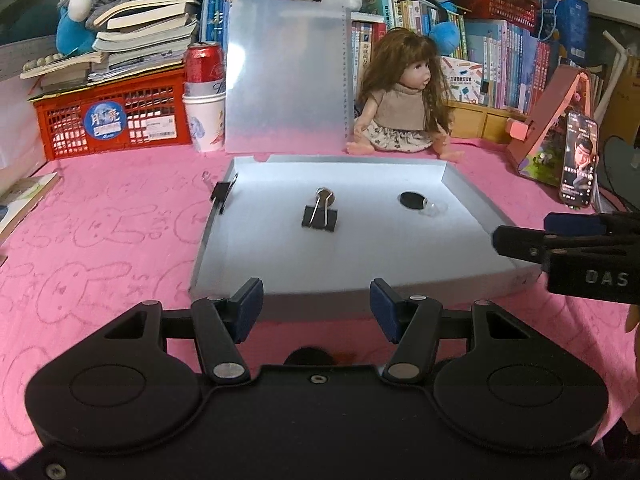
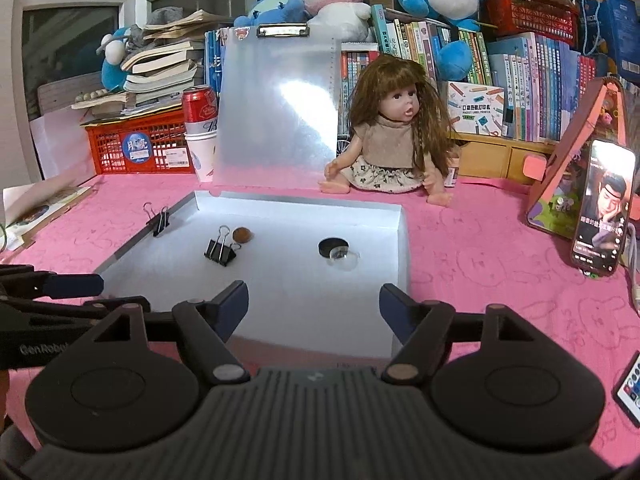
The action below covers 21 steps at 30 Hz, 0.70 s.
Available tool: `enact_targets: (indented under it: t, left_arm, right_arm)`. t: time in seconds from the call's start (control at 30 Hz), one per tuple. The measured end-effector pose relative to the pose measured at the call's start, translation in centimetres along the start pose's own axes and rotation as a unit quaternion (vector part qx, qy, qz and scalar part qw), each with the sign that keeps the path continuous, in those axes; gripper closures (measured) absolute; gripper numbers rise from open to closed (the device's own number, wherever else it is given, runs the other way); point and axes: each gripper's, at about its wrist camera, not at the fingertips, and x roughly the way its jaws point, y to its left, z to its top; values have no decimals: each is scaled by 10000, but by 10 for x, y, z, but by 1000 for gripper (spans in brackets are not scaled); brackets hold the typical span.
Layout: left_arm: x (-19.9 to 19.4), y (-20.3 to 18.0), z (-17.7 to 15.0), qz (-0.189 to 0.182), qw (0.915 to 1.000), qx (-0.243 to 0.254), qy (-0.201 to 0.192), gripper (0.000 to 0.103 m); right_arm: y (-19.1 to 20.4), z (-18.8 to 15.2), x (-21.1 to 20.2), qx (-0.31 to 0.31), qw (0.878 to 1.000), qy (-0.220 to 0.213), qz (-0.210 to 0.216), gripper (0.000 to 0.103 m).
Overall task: Organize rigid objects
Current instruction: 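Withdraw both open tools from the box back toward the table objects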
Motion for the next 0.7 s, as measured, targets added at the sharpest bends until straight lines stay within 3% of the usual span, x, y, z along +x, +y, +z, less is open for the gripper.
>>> enact_targets:
  t: [0.53, 0.7]
  left_arm:
    - [-37, 8, -54, -304, 9994, 80, 163, 46]
    - [-36, -3, -65, -447, 9986, 211, 160, 54]
  right_arm:
    - [-14, -60, -30, -326, 9970, -123, 691, 20]
    - [-7, -72, -30, -446, 9963, -78, 727, 20]
